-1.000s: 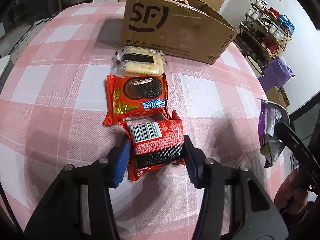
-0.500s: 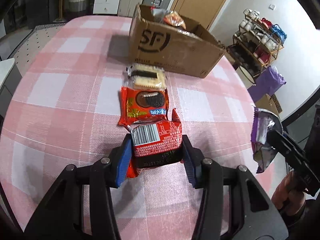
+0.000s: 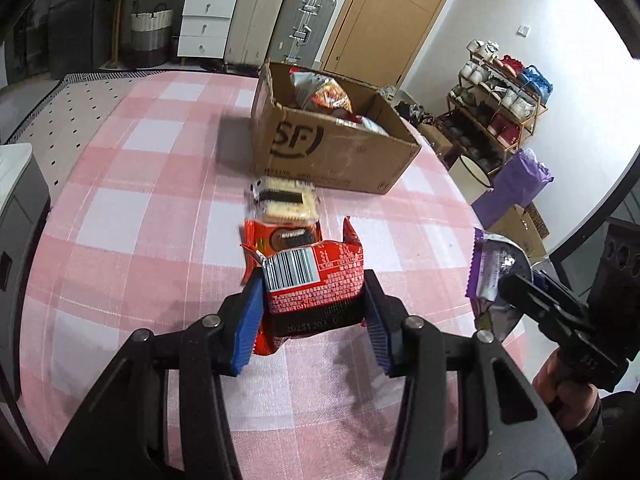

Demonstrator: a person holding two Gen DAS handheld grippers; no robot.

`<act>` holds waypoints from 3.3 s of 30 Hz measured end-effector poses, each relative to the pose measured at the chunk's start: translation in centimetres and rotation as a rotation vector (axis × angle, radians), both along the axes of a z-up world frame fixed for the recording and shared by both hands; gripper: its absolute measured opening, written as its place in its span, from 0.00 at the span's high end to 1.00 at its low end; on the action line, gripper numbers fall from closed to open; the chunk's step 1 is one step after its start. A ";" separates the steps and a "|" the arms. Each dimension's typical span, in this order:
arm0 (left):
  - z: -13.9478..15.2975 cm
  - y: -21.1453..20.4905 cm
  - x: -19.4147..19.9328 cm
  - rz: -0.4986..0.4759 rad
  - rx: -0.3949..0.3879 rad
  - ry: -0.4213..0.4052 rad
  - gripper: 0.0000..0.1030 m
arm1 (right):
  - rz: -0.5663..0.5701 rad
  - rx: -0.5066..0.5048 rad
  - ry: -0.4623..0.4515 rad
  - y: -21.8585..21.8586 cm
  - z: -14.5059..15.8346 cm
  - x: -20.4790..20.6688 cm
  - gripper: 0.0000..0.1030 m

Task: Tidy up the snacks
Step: 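Carry the red cookie pack and silver bag over the box with both tools, then open both tools to drop the cookie pack and silver bag into the box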

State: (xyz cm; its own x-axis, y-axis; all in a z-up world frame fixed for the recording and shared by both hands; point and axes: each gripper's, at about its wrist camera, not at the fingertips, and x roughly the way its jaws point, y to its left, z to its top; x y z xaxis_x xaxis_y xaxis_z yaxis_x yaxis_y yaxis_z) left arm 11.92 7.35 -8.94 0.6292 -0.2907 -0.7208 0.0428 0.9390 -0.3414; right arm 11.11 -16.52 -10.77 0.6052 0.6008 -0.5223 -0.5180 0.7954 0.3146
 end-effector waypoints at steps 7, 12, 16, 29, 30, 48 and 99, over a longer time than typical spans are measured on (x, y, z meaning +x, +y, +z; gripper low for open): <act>2.0 0.6 1.9 0.009 -0.001 -0.032 0.57 | 0.015 0.037 -0.008 0.0 1.1 2.1 0.52; 3.5 0.5 4.4 0.003 0.009 -0.044 0.57 | 0.009 0.069 -0.019 -0.3 2.5 4.6 0.52; 5.1 0.1 6.5 -0.007 0.010 -0.054 0.57 | -0.001 0.068 -0.043 -0.4 4.1 6.8 0.52; 10.1 -1.8 15.3 -0.043 0.039 -0.098 0.57 | -0.041 -0.014 -0.127 -0.1 9.9 14.2 0.52; 10.3 -2.0 16.3 -0.046 0.038 -0.097 0.57 | -0.047 -0.017 -0.128 0.0 10.2 14.8 0.52; 5.4 -0.1 24.8 0.017 0.027 -0.007 0.57 | -0.111 -0.051 -0.095 2.9 9.1 24.8 0.52; 6.3 -0.9 22.8 -0.006 0.063 -0.022 0.22 | -0.176 -0.030 -0.073 2.4 6.9 23.8 0.28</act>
State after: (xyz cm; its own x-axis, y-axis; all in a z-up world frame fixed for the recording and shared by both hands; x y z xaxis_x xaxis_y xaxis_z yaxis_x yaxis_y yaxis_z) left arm 34.68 6.45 -2.66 0.6437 -0.2490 -0.7237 0.0551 0.9582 -0.2807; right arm 34.93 -14.17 -3.85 0.7363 0.4671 -0.4896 -0.3907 0.8842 0.2560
